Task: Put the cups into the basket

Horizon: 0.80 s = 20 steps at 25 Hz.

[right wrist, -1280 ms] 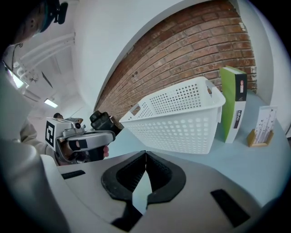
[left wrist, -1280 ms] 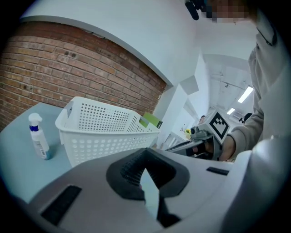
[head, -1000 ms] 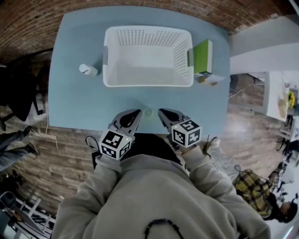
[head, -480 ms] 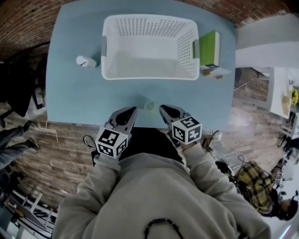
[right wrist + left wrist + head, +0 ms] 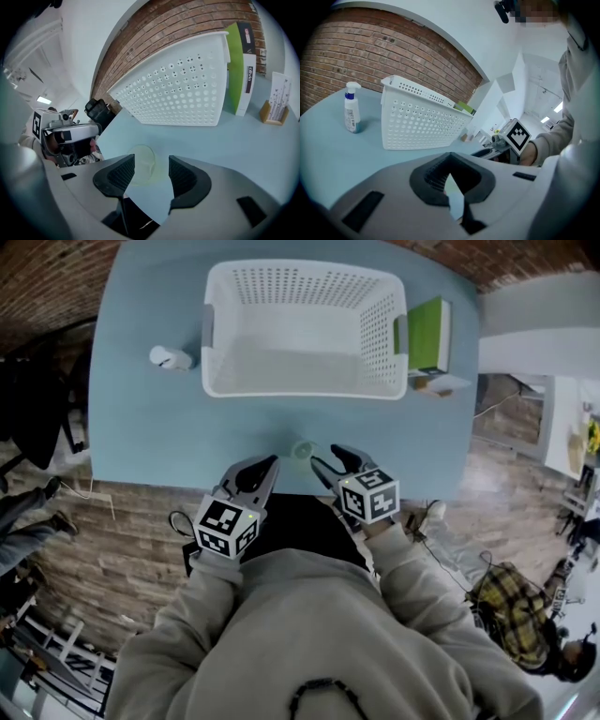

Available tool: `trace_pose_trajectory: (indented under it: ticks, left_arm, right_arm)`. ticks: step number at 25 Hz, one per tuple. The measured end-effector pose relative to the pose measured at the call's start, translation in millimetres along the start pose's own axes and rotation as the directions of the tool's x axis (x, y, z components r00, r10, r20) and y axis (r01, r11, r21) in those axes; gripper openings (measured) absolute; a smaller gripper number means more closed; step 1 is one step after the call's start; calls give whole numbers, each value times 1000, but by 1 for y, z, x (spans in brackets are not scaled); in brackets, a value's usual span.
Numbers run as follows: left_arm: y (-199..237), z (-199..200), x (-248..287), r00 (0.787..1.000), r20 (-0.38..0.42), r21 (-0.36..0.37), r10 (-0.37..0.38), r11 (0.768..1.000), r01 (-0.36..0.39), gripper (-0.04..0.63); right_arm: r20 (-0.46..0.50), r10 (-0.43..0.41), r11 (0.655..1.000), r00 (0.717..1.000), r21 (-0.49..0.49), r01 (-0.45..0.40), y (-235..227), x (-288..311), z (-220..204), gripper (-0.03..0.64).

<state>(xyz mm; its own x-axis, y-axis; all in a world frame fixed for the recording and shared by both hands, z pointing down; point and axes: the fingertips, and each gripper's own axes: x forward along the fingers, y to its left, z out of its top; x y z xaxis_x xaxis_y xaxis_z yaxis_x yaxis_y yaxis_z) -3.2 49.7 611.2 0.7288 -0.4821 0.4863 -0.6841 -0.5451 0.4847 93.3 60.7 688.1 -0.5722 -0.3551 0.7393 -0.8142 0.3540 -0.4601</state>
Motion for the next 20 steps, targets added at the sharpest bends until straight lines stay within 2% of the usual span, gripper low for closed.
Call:
trace_pose_trajectory:
  ticks: [12, 16, 20]
  left_arm:
    - [12, -10, -2, 1000, -12, -29, 14, 999, -14, -2]
    - [15, -14, 1, 1000, -16, -28, 13, 999, -14, -2]
    - [15, -13, 1, 1000, -9, -57, 4, 998, -5, -2]
  right_arm:
    - [-61, -31, 1000, 998, 1, 31, -8, 20, -5, 216]
    - [-81, -48, 998, 996, -32, 46, -10, 25, -5, 210]
    - [-109, -68, 997, 992, -44, 64, -12, 27, -9, 102]
